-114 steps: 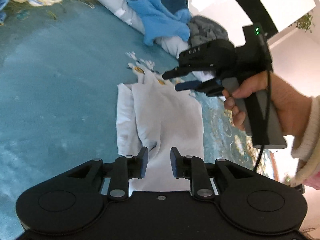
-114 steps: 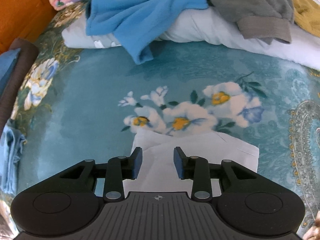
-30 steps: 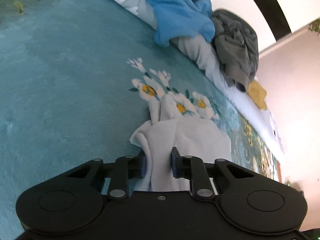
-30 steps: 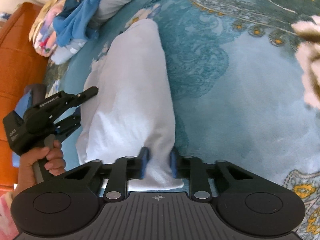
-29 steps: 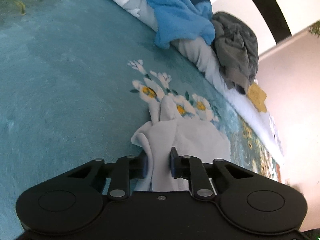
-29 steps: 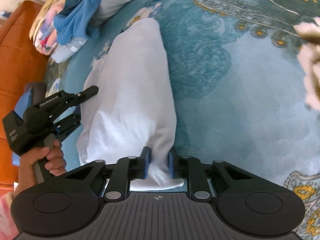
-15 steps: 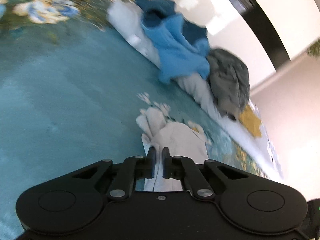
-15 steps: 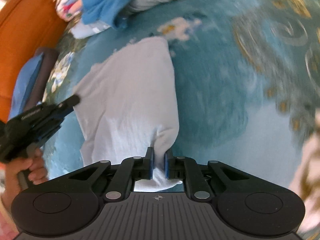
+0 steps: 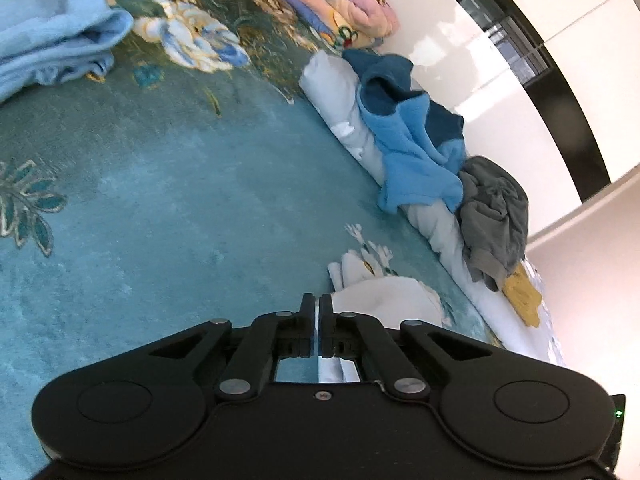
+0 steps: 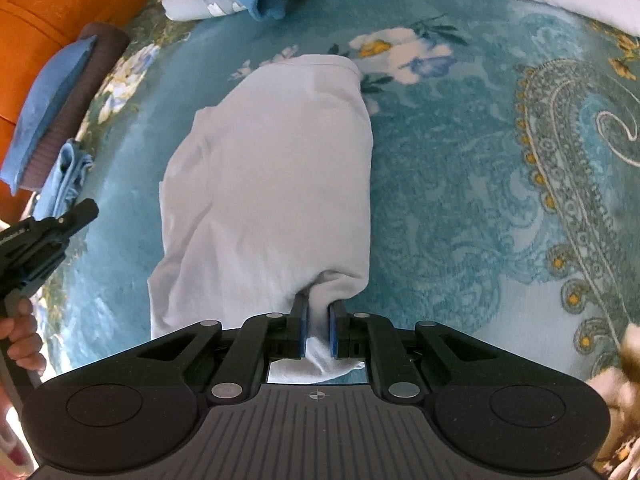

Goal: Fold clothes

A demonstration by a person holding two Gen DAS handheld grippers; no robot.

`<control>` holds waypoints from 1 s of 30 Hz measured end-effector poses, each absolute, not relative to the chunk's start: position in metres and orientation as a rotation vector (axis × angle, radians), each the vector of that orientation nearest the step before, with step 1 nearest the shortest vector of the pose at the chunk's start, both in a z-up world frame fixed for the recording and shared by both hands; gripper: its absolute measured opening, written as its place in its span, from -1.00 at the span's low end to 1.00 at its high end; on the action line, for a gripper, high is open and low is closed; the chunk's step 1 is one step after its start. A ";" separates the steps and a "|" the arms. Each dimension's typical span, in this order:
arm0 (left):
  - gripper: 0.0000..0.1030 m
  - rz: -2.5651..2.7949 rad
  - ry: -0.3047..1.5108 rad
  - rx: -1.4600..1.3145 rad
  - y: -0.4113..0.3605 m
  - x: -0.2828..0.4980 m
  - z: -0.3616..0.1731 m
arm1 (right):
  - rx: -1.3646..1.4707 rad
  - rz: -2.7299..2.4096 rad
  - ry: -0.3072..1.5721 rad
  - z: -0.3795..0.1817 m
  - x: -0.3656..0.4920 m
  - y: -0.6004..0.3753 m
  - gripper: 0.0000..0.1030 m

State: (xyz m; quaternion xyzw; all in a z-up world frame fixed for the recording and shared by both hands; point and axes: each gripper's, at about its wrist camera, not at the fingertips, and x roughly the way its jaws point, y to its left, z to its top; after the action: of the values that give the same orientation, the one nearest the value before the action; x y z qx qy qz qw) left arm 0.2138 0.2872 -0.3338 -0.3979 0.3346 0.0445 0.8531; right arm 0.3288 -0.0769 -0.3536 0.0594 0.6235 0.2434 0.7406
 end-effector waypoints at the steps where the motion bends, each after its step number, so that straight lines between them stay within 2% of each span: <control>1: -1.00 0.092 0.710 -0.832 0.286 0.217 -0.334 | 0.134 0.528 1.364 -0.353 0.328 -0.078 -0.80; 2: -0.90 0.080 0.717 -0.824 0.287 0.220 -0.334 | 0.143 0.525 1.358 -0.351 0.327 -0.079 -0.78; 3: -0.79 0.068 0.724 -0.816 0.287 0.223 -0.334 | 0.152 0.522 1.353 -0.350 0.326 -0.080 -0.67; 4: -0.46 0.060 0.737 -0.807 0.288 0.228 -0.333 | 0.157 0.512 1.337 -0.348 0.324 -0.081 -0.61; 5: -0.22 0.050 0.749 -0.795 0.289 0.234 -0.333 | 0.171 0.505 1.323 -0.346 0.321 -0.084 -0.41; 6: -0.18 0.038 0.754 -0.781 0.289 0.239 -0.332 | 0.199 0.492 1.307 -0.344 0.318 -0.088 -0.17; 7: -0.16 0.021 0.761 -0.763 0.290 0.245 -0.331 | 0.239 0.472 1.282 -0.342 0.314 -0.093 -0.14; 10: 0.14 -0.025 0.807 -0.698 0.288 0.270 -0.330 | 0.370 0.386 1.218 -0.339 0.298 -0.111 0.03; 11: 0.23 -0.049 0.824 -0.680 0.286 0.279 -0.331 | 0.432 0.341 1.197 -0.341 0.289 -0.118 0.16; 13: 0.33 -0.106 0.859 -0.639 0.280 0.300 -0.334 | 0.565 0.259 1.163 -0.347 0.268 -0.130 0.23; 21: 0.38 -0.306 1.033 -0.521 0.251 0.359 -0.370 | 0.873 0.120 1.111 -0.389 0.205 -0.130 0.23; 30: 0.42 -0.461 0.990 -0.513 0.236 0.371 -0.385 | 1.016 0.090 0.975 -0.411 0.198 -0.113 0.24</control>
State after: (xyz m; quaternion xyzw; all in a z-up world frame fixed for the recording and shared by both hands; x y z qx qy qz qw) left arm 0.3713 0.2363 -0.3852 -0.2412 0.4656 -0.2167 0.8235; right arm 0.1976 -0.1134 -0.4107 0.4667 0.4482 0.0412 0.7613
